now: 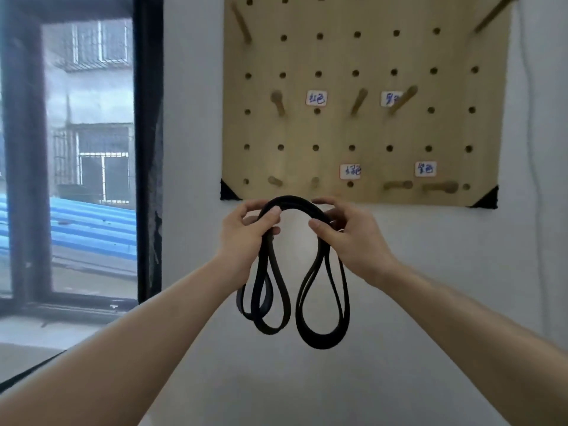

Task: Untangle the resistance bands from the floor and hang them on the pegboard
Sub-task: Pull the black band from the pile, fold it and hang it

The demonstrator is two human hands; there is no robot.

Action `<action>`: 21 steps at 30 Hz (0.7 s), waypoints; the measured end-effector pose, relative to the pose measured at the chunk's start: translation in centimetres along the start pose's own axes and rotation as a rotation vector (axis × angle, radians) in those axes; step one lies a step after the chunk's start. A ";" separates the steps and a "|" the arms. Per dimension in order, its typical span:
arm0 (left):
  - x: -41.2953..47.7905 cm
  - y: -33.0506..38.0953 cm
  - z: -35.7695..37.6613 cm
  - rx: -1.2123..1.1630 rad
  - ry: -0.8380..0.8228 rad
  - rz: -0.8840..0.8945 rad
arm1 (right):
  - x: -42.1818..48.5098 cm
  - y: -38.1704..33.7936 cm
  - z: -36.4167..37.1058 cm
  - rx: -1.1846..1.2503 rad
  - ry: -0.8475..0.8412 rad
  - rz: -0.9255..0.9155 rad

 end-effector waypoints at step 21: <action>11.4 1.9 -4.2 0.155 0.069 0.084 | 11.1 0.7 4.2 -0.392 0.150 -0.179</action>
Point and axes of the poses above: each hand's wrist, its own x-axis towards the middle knuckle, its own z-axis out of the palm, y = z × x, the point moved 10 cm from there along x, towards the middle knuckle, and after that the axes turned 13 degrees about -y, right-handed, at the moved point
